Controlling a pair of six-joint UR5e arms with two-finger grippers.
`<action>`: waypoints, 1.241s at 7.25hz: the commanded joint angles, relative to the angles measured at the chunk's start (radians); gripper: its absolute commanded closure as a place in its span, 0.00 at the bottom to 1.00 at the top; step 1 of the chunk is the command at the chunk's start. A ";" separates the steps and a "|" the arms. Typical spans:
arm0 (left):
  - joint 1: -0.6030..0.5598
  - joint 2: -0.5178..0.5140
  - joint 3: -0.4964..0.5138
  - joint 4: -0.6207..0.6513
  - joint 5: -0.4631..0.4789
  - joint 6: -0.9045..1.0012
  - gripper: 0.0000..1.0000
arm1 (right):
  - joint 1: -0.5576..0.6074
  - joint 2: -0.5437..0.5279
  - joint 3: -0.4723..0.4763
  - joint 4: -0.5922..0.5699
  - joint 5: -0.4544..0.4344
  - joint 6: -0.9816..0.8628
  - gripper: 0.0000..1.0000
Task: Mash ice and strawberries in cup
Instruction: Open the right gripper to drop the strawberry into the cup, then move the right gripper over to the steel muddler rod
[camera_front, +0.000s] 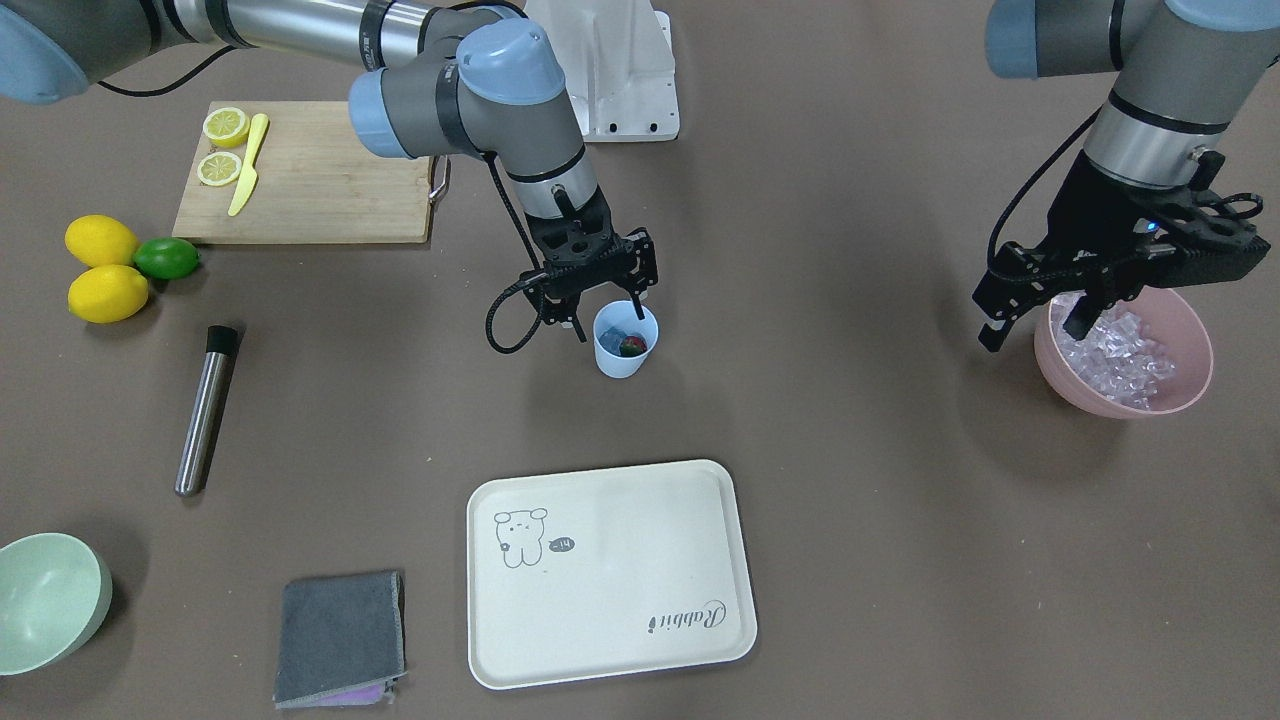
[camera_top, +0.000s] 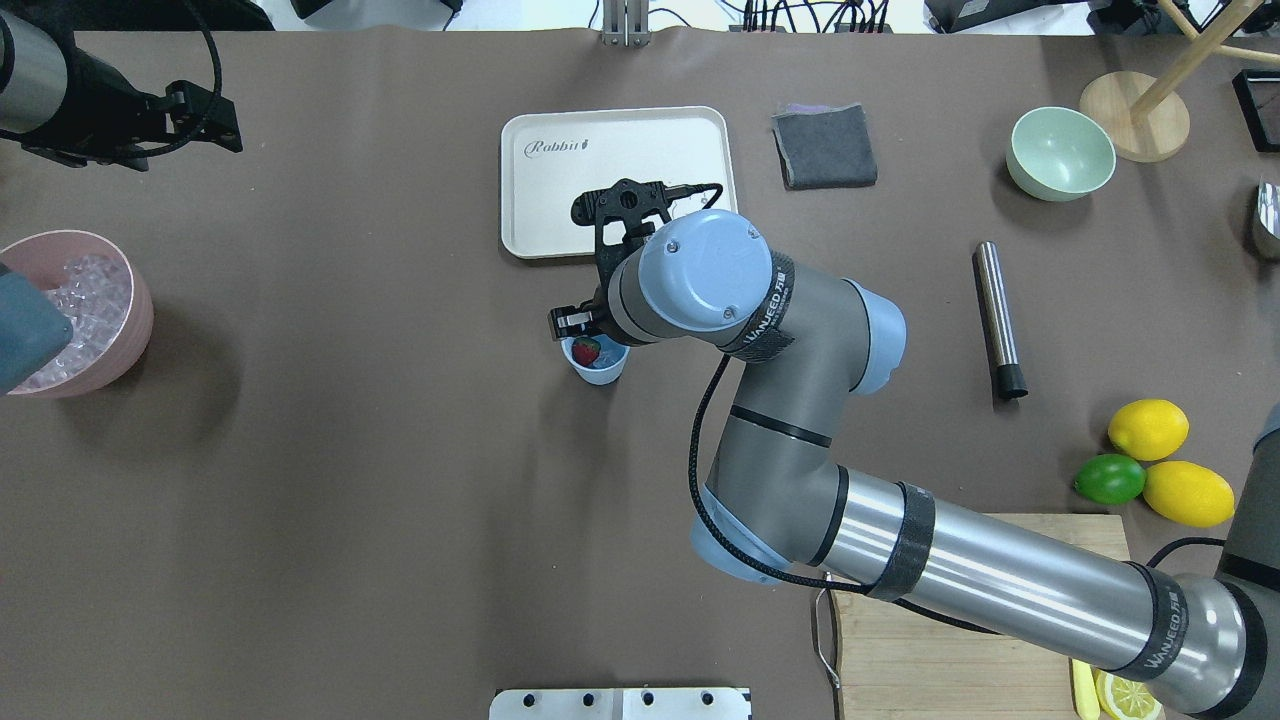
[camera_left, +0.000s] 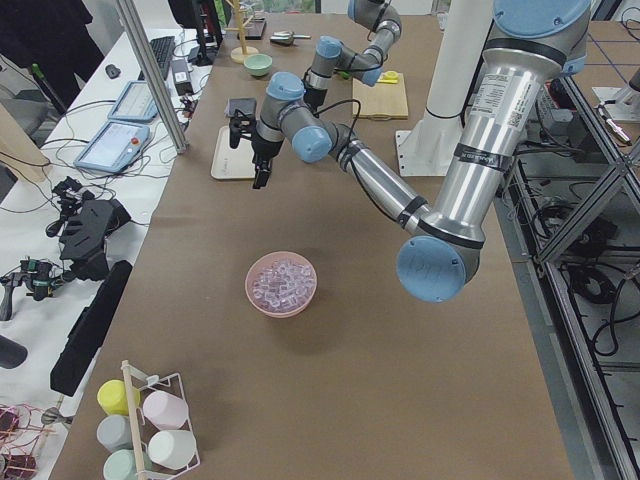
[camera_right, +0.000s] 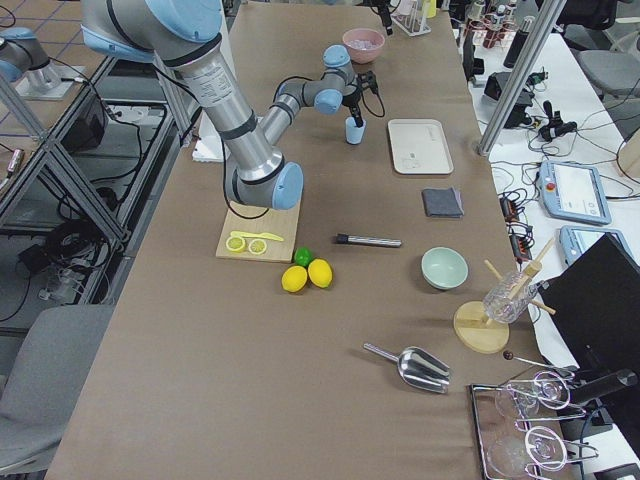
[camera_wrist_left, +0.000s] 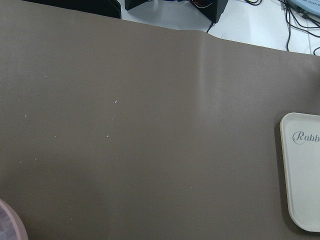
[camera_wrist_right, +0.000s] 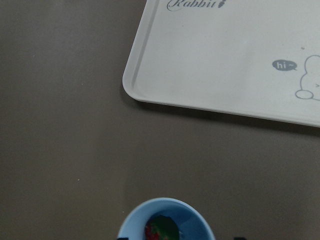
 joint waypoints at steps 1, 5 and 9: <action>0.000 -0.004 0.001 0.001 0.000 0.002 0.02 | 0.013 0.001 0.034 -0.015 0.022 0.061 0.00; -0.011 -0.022 0.006 0.007 0.005 0.014 0.02 | 0.424 -0.161 0.088 -0.252 0.423 -0.068 0.00; -0.002 -0.056 0.079 0.003 0.012 0.116 0.02 | 0.522 -0.363 -0.017 -0.251 0.461 -0.245 0.00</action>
